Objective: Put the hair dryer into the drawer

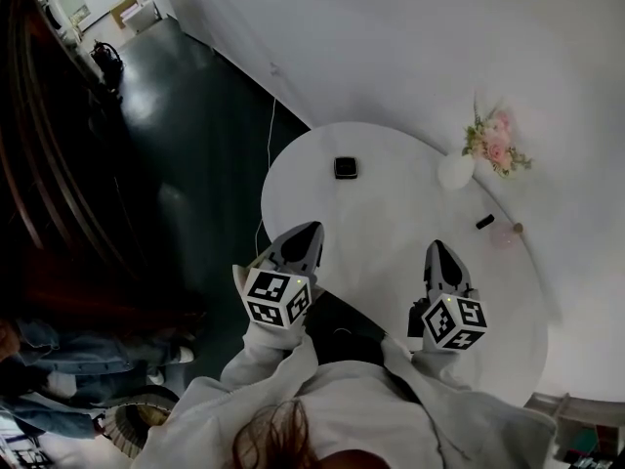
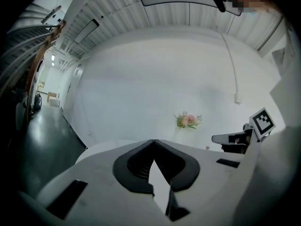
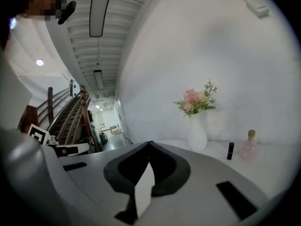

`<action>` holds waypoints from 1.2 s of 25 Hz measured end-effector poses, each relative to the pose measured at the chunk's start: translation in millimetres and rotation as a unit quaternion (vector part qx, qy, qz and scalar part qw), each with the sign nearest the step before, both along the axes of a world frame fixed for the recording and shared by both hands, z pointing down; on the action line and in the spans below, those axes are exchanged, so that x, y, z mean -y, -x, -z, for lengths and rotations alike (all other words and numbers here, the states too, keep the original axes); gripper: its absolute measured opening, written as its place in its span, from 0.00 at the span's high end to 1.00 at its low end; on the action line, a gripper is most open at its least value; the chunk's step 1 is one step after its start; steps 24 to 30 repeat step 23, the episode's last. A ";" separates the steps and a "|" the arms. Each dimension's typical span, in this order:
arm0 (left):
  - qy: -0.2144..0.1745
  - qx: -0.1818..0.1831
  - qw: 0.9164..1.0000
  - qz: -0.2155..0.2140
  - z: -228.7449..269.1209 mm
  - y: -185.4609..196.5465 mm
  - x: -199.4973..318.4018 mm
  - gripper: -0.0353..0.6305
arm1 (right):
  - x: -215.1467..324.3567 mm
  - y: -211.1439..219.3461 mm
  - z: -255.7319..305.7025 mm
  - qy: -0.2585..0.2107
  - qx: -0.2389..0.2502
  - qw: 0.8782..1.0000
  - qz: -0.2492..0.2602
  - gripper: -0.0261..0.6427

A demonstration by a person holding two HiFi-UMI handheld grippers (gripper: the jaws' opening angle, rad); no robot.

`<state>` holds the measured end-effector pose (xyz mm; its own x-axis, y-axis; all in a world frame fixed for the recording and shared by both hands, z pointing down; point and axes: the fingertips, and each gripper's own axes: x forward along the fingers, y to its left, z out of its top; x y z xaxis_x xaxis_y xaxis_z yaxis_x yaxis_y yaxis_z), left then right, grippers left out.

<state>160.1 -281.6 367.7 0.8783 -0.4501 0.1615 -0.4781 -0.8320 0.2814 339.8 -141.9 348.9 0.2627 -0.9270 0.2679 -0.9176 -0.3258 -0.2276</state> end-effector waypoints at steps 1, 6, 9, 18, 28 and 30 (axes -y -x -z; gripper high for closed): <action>0.001 -0.001 1.000 -0.001 -0.5 -0.2 -1.4 0.92 | 0.1 0.3 -0.6 0.002 0.000 1.000 0.002 0.89; 0.003 0.011 1.000 0.005 -5.1 1.5 -4.4 0.92 | -1.0 2.8 -4.7 0.010 0.002 1.000 0.007 0.89; 0.006 0.021 1.000 0.007 -10.6 1.6 -5.7 0.92 | -1.4 3.9 -8.2 0.013 0.006 1.000 0.010 0.89; 0.009 0.043 0.999 -0.014 -16.7 -1.8 -18.3 0.92 | -4.7 7.9 -13.5 0.015 0.027 0.999 0.013 0.89; 0.011 0.050 0.999 -0.015 -19.5 -1.1 -21.6 0.92 | -6.2 9.5 -13.9 0.015 0.029 0.999 0.016 0.89; 0.011 0.050 0.999 -0.015 -19.5 -1.1 -21.6 0.92 | -6.2 9.5 -13.9 0.015 0.029 0.999 0.016 0.89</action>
